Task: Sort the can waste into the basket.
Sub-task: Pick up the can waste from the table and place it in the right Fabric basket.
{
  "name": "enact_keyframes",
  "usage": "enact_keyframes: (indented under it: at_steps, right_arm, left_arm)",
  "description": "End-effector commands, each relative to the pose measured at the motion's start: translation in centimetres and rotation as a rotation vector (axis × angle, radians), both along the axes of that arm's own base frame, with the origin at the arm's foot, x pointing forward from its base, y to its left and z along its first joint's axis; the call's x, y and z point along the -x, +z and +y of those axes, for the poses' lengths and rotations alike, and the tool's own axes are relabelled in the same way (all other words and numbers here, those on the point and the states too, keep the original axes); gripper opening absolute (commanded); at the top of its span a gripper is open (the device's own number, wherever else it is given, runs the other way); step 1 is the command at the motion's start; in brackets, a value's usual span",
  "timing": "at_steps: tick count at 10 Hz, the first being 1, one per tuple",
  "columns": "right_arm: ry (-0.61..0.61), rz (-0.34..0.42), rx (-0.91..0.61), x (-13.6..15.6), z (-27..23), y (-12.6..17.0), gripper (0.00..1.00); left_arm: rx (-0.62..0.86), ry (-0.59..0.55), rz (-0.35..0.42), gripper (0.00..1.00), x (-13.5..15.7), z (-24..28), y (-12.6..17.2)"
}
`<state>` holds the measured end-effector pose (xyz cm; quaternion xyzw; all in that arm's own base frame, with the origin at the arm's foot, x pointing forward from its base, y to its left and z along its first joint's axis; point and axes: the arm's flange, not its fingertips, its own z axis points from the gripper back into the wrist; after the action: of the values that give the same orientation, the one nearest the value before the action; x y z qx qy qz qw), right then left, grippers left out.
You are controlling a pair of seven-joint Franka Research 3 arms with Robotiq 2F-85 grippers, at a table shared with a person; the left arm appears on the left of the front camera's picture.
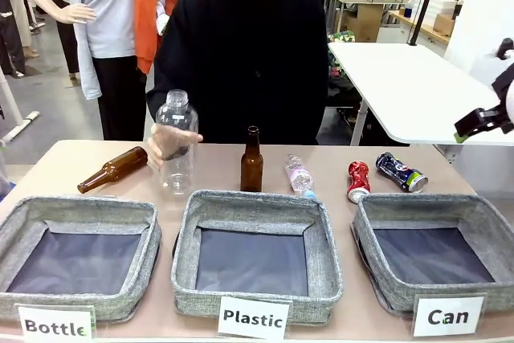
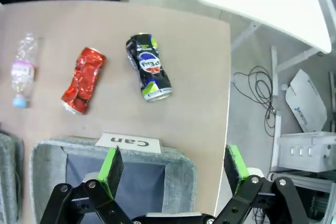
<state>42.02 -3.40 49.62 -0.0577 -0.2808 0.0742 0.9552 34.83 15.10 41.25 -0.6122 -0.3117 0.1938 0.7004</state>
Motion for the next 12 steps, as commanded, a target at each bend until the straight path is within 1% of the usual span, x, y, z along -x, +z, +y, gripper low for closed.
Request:
enact_keyframes:
  at_steps: [1, 4, 5, 6, 8, 9, 10, 11, 12]
  right_arm:
    - [0.058, 0.046, 0.012, -4.4, 0.9, -0.5, 1.0]
    - [0.194, 0.132, 0.067, -9.3, 2.6, -4.4, 1.0]
    - [0.223, 0.152, 0.1, -11.1, 2.7, -5.7, 1.0]
    - [0.271, 0.191, 0.109, -13.2, 2.6, -7.2, 1.0]
    - [0.306, 0.22, 0.139, -16.2, 2.1, -9.6, 1.0]
    - [0.327, 0.255, 0.125, -17.6, 1.7, -10.7, 1.0]
    - [0.348, 0.271, 0.118, -19.0, 1.4, -12.0, 1.0]
    - [0.348, 0.295, 0.116, -19.9, 1.3, -13.0, 1.0]
    - [0.331, 0.295, 0.132, -20.6, 1.2, -14.1, 1.0]
  left_arm:
    - [0.0, -0.009, -0.012, 1.0, 0.1, 0.1, 0.1]
    - [0.0, -0.009, -0.012, 1.0, 0.1, 0.1, 0.1]
    - [0.0, -0.009, -0.012, 1.0, 0.1, 0.1, 0.1]
    - [0.0, -0.009, -0.012, 1.0, 0.1, 0.1, 0.1]
    - [0.0, -0.009, -0.012, 1.0, 0.1, 0.1, 0.1]
    - [0.0, -0.009, -0.012, 1.0, 0.1, 0.1, 0.1]
    - [0.0, -0.009, -0.012, 1.0, 0.1, 0.1, 0.1]
    - [0.0, -0.009, -0.012, 1.0, 0.1, 0.1, 0.1]
    - [0.0, -0.009, -0.012, 1.0, 0.1, 0.1, 0.1]
